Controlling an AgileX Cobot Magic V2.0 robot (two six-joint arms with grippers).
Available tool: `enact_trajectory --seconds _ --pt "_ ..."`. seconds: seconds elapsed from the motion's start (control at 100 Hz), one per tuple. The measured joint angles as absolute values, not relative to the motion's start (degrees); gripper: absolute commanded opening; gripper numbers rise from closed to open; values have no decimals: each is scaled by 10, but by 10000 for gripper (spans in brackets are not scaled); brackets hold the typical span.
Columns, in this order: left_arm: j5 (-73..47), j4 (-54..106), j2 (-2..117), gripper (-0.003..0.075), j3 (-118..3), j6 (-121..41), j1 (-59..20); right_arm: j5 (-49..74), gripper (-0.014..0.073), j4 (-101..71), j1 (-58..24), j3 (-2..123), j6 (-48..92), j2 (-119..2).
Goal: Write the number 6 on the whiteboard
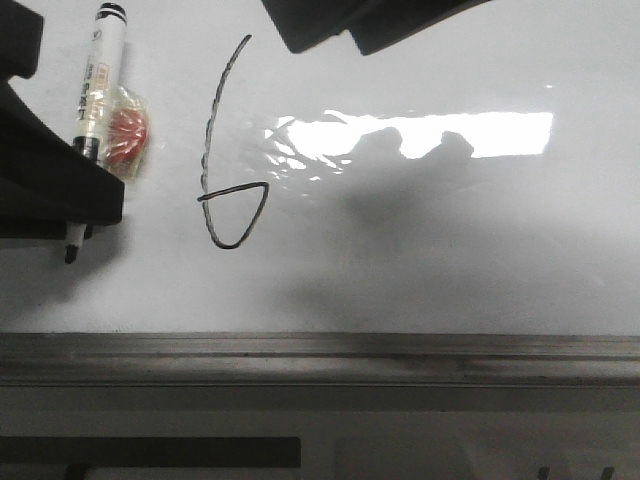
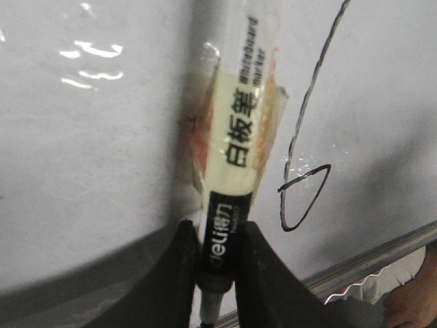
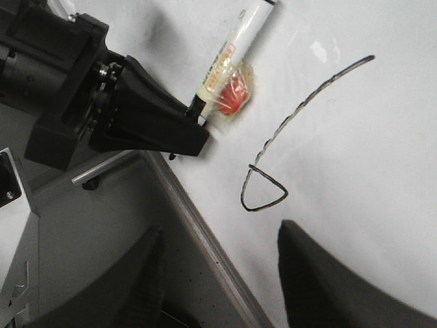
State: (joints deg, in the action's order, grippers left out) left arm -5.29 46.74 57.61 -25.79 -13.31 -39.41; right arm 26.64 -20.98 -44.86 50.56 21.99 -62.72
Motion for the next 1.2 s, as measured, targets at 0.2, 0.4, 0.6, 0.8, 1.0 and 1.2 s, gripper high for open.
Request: enact_trajectory --seconds 0.2,0.4,0.6,0.8,1.0,1.2 --pt "-52 454 576 127 -258 -133 -393 266 322 -211 -449 506 220 -627" --pt "-49 452 576 362 -258 -133 -393 266 322 -213 -449 506 220 -627" --pt "-52 452 573 359 -259 -133 -393 266 309 -215 -449 506 220 -627" --pt "-64 448 540 358 -259 -133 -393 265 -75 -215 -449 506 220 -627" --pt "-99 404 455 202 -259 -133 -393 236 -60 -217 -449 497 219 -618" --pt "-160 374 347 -19 -258 -133 -393 185 -60 -218 -449 446 219 -541"
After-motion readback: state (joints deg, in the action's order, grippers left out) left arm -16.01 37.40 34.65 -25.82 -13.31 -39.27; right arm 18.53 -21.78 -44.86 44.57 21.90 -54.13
